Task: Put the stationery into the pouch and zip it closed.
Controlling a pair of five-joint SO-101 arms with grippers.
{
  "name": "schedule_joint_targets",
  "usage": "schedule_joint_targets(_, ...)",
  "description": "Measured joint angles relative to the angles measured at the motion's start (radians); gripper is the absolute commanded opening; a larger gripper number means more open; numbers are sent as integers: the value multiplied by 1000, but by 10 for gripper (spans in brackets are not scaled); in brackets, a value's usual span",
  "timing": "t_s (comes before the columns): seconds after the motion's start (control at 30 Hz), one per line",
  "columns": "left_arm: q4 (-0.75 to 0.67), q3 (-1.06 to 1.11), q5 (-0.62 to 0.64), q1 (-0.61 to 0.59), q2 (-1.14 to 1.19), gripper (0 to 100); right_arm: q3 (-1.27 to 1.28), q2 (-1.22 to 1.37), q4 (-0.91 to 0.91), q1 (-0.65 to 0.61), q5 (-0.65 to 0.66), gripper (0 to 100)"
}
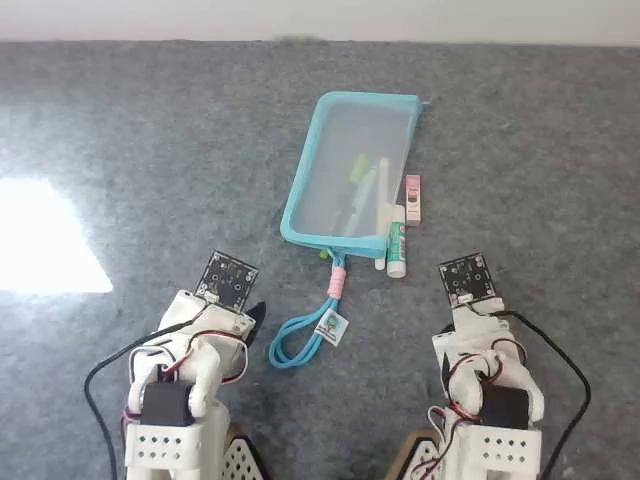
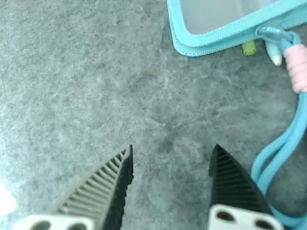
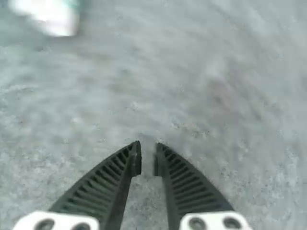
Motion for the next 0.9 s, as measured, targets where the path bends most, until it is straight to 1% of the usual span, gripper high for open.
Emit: schedule_joint_targets(0.9,0,0,-3,0,0,246,0,0,0,-9,3,95)
